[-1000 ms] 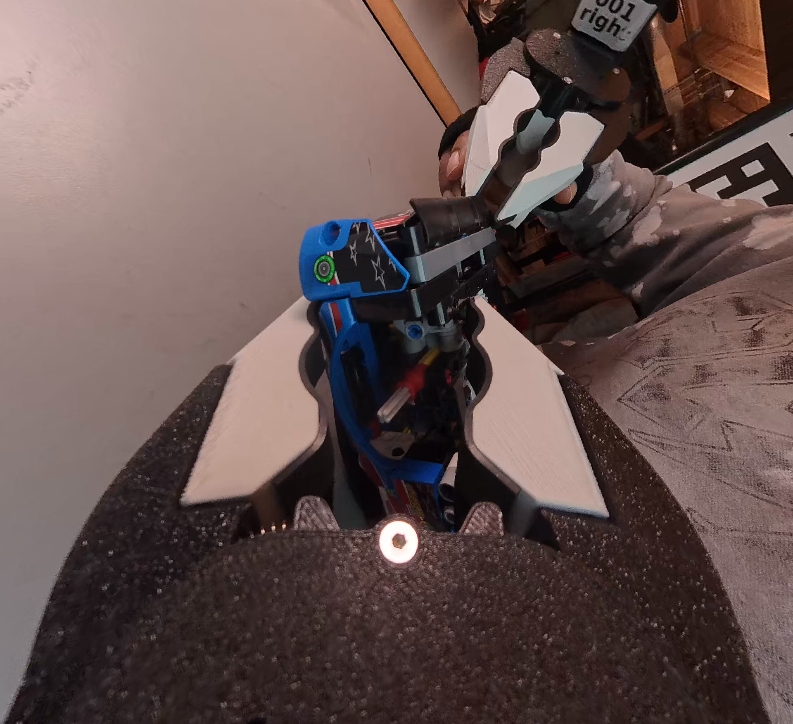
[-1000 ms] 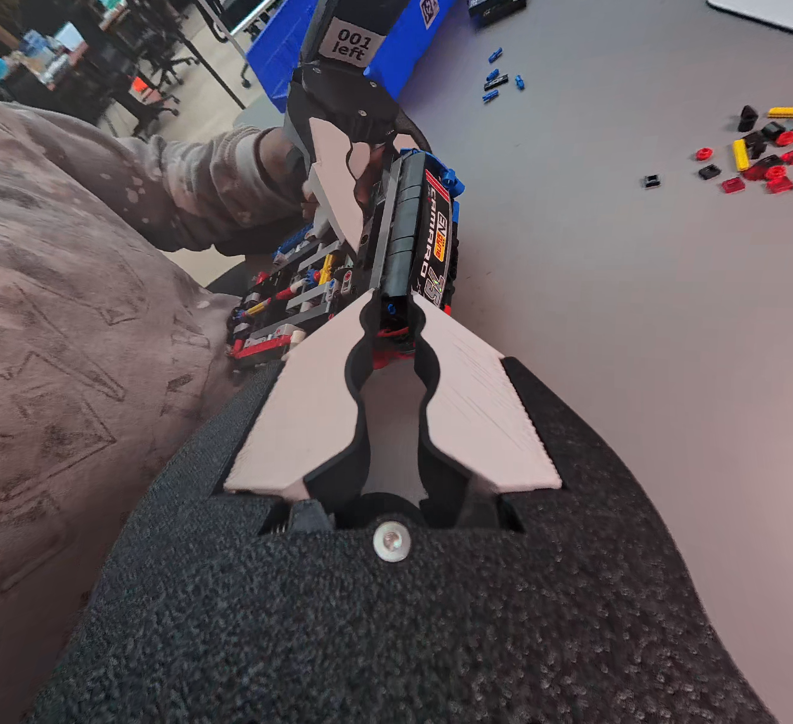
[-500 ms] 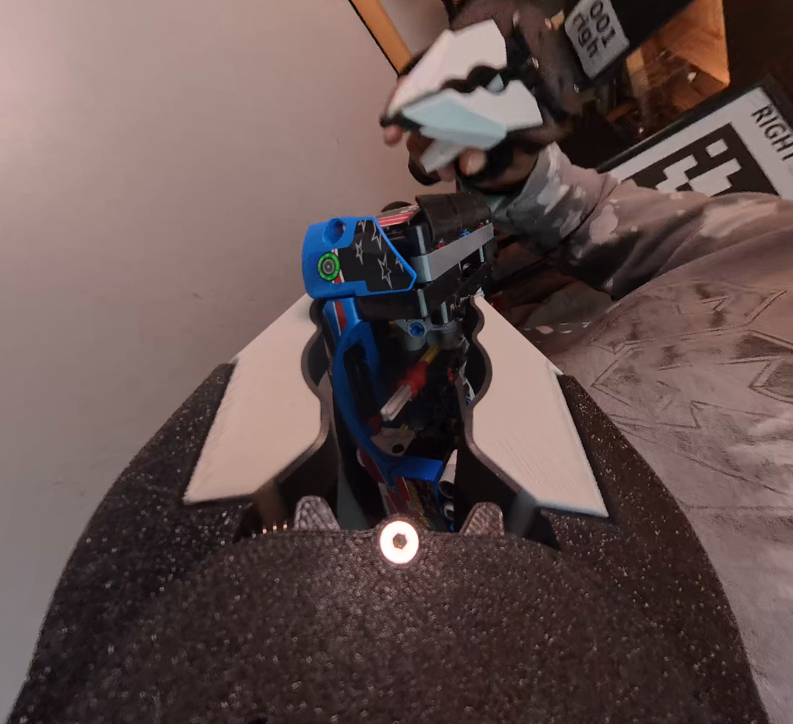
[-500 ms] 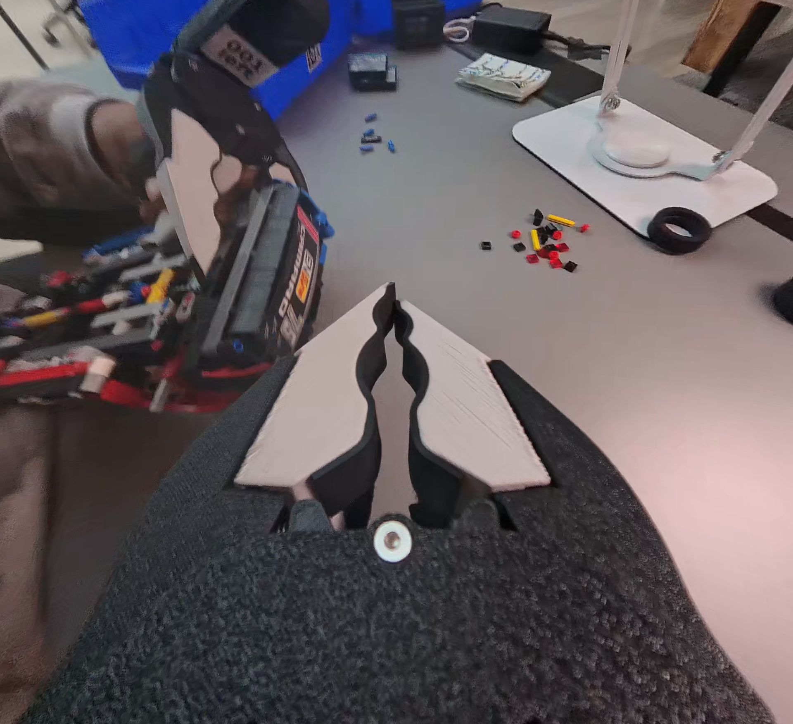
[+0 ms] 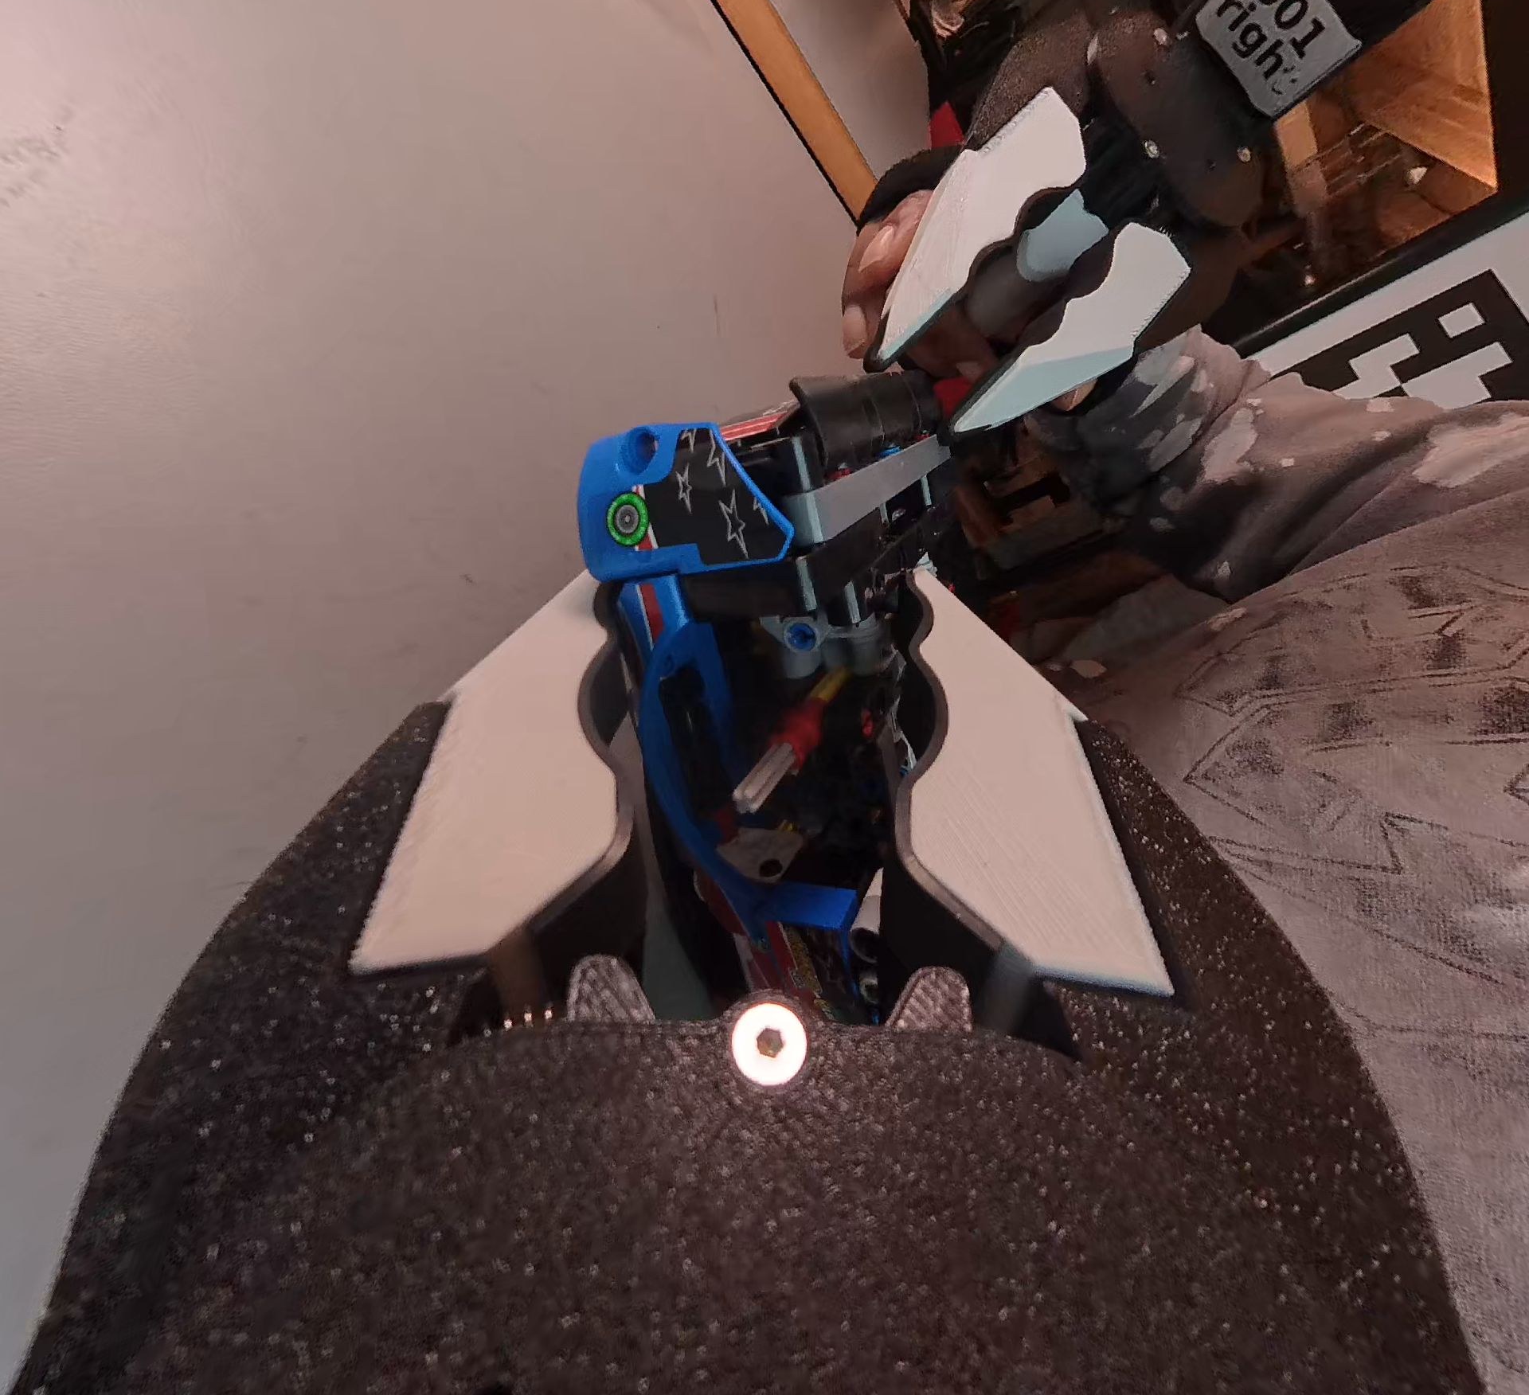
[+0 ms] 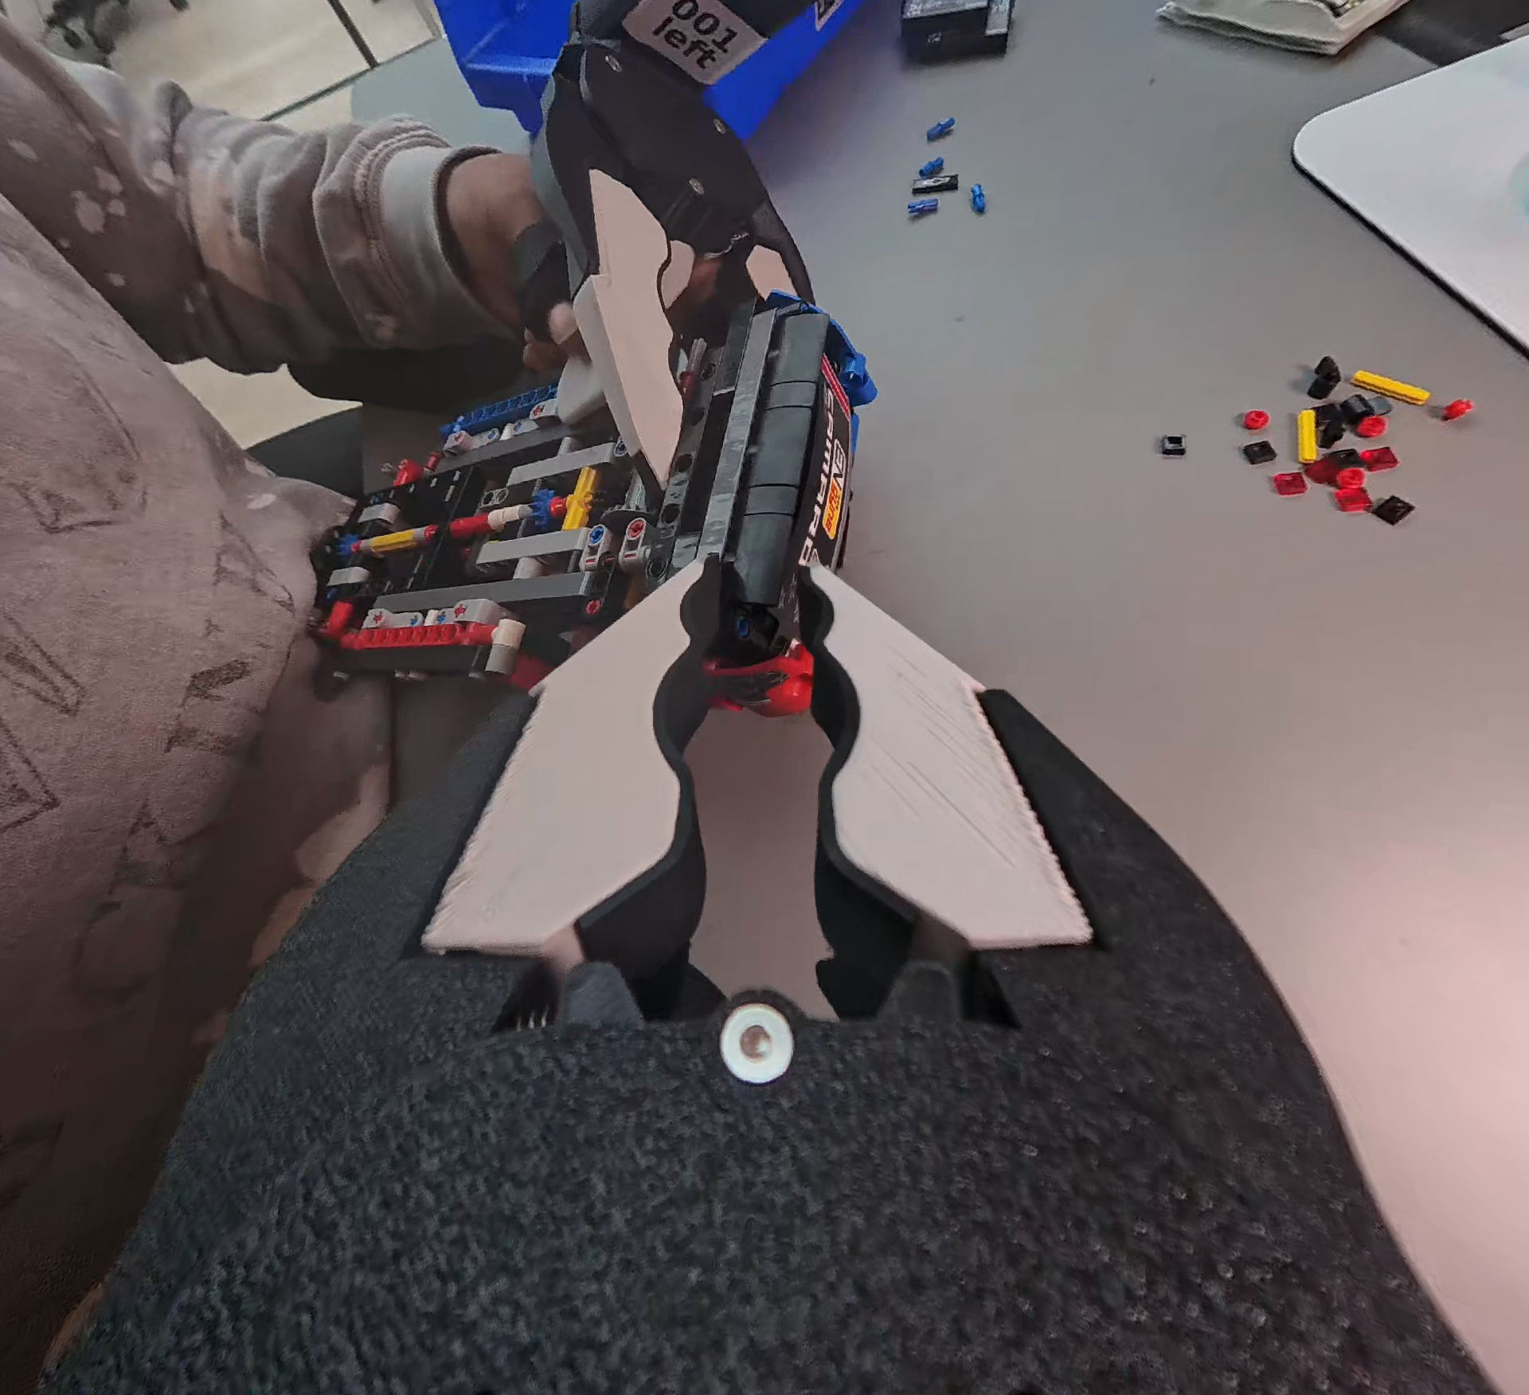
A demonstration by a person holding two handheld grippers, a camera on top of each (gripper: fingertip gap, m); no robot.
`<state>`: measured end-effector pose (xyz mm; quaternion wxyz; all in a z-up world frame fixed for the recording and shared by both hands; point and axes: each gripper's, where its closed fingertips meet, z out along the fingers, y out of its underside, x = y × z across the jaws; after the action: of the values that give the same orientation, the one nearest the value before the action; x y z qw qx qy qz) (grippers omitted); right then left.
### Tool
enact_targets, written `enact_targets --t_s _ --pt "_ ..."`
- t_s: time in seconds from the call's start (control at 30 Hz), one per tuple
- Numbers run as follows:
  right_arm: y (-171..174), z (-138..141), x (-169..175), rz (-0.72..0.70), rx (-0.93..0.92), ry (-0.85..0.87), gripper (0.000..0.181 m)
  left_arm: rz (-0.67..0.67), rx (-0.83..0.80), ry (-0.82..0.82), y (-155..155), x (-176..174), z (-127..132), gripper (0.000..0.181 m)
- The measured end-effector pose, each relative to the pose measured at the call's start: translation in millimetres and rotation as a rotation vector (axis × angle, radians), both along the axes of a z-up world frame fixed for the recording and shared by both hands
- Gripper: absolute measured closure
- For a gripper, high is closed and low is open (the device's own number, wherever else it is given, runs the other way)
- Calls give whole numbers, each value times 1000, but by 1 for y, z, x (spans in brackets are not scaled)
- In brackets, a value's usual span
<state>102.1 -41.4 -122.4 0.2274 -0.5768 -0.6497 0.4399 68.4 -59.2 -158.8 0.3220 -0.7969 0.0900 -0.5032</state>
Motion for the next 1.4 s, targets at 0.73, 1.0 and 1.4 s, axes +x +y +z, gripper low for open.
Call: enact_targets --t_s 0.73,1.0,1.4 --pt "21 23 -16 -123 73 45 156 38 2 36 5 -3 3 119" --pt "-6 14 -57 65 118 -95 157 49 24 124 3 4 8 119" --pt "-15 17 -59 242 0 -349 169 60 60 237 -2 5 9 117"
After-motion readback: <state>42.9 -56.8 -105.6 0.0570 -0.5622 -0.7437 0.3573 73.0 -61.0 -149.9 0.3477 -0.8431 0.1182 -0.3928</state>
